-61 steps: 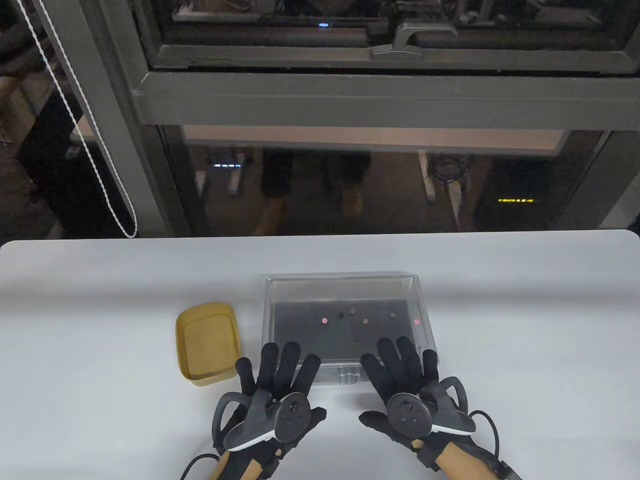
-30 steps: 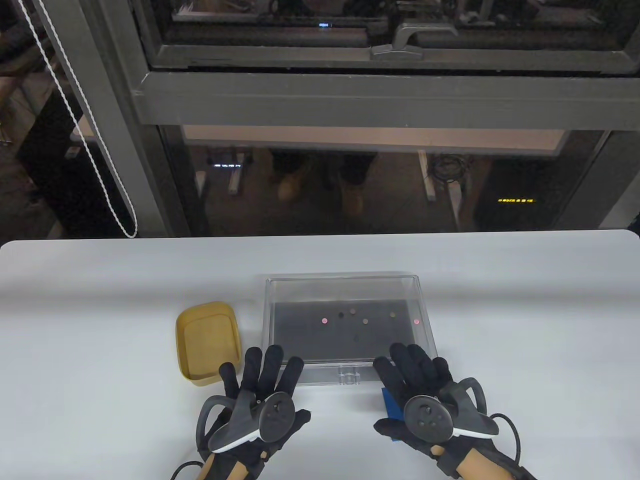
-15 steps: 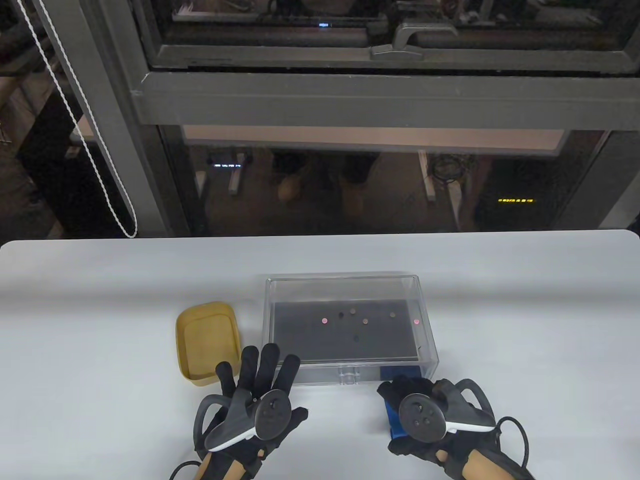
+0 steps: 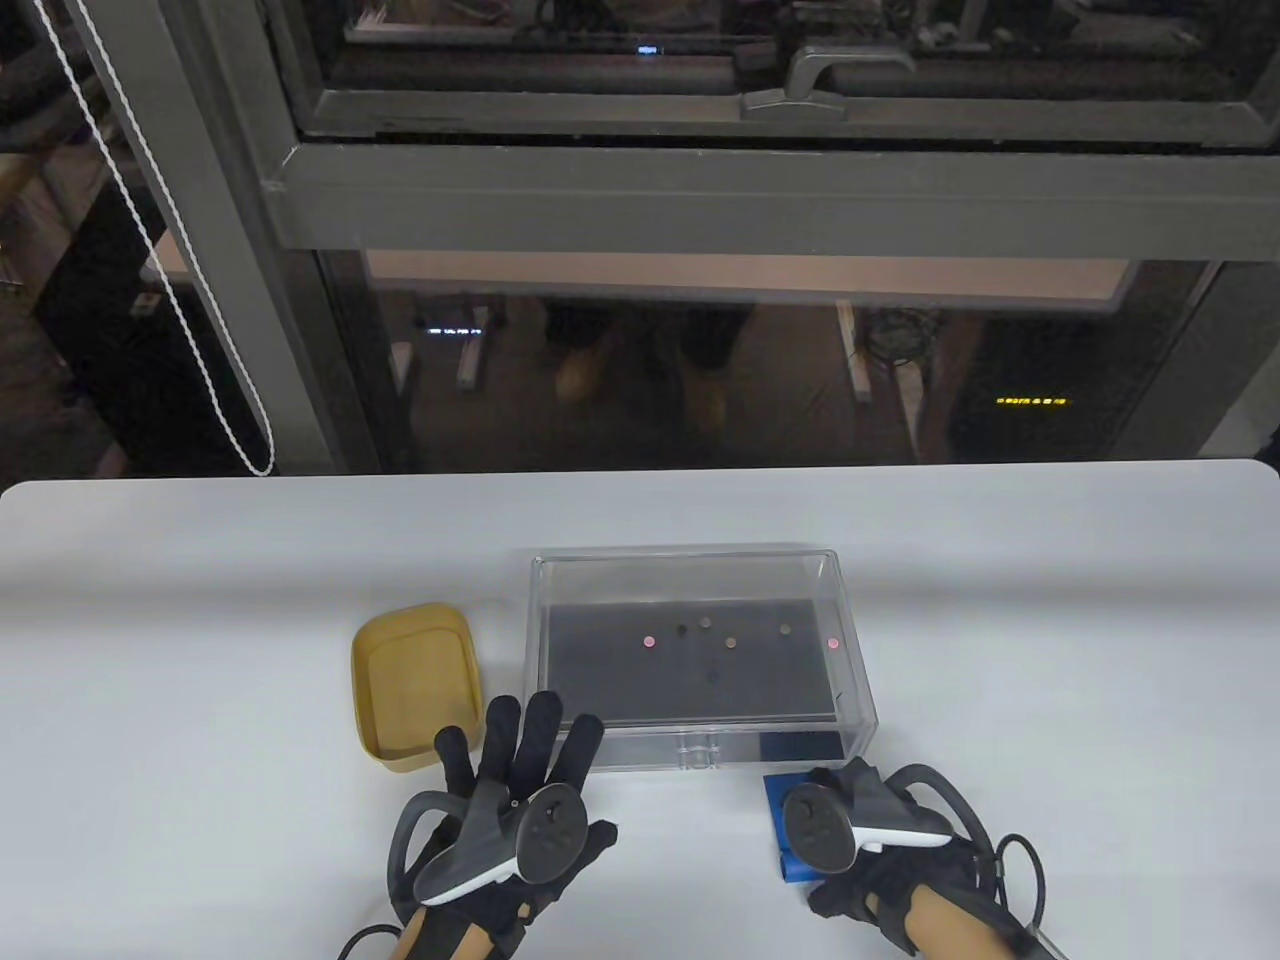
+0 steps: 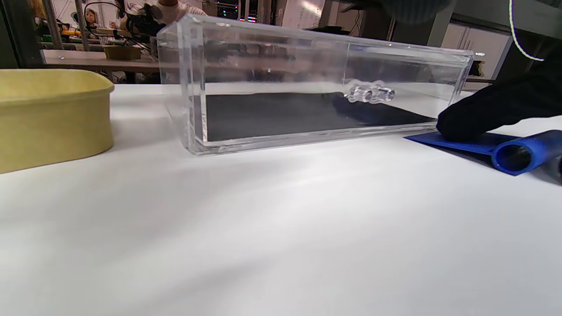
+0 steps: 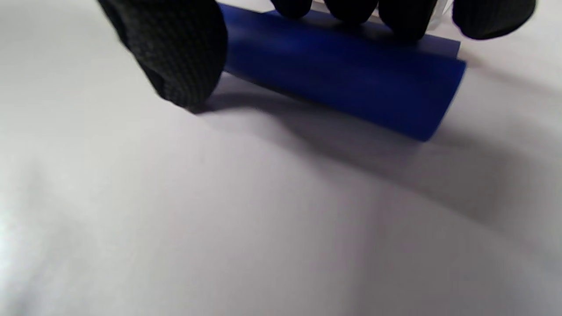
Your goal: Scrape buttons from drawer organizer into bento box
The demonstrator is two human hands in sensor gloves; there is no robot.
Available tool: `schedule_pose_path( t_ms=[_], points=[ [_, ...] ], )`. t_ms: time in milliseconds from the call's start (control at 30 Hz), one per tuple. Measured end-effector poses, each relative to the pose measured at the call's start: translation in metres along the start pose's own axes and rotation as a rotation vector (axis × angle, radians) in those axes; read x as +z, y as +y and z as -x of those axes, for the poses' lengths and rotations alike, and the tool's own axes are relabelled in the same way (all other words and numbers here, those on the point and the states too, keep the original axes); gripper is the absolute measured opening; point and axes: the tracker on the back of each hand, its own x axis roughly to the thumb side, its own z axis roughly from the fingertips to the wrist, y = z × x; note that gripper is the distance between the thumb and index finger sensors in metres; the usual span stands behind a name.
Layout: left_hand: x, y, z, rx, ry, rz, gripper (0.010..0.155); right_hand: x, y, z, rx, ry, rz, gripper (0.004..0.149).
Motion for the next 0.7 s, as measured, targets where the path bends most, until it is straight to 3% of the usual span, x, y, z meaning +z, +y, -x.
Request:
schedule_pose_path(
  t_ms=[233,467,700],
  points=[
    [0.000,-0.001,-0.001,-0.006,-0.001,0.010,0.084,-0.001,0.000,0.000,0.002,-0.017,0.039,0.085],
    [-0.001,-0.003,-0.003,-0.020,0.000,0.032,0.084,0.000,-0.001,-0.006,0.143,-0.078,0.128,0.083],
    [0.000,-0.004,-0.003,-0.027,0.004,0.050,0.084,0.001,0.001,-0.020,0.254,-0.099,0.149,0.078]
  ],
)
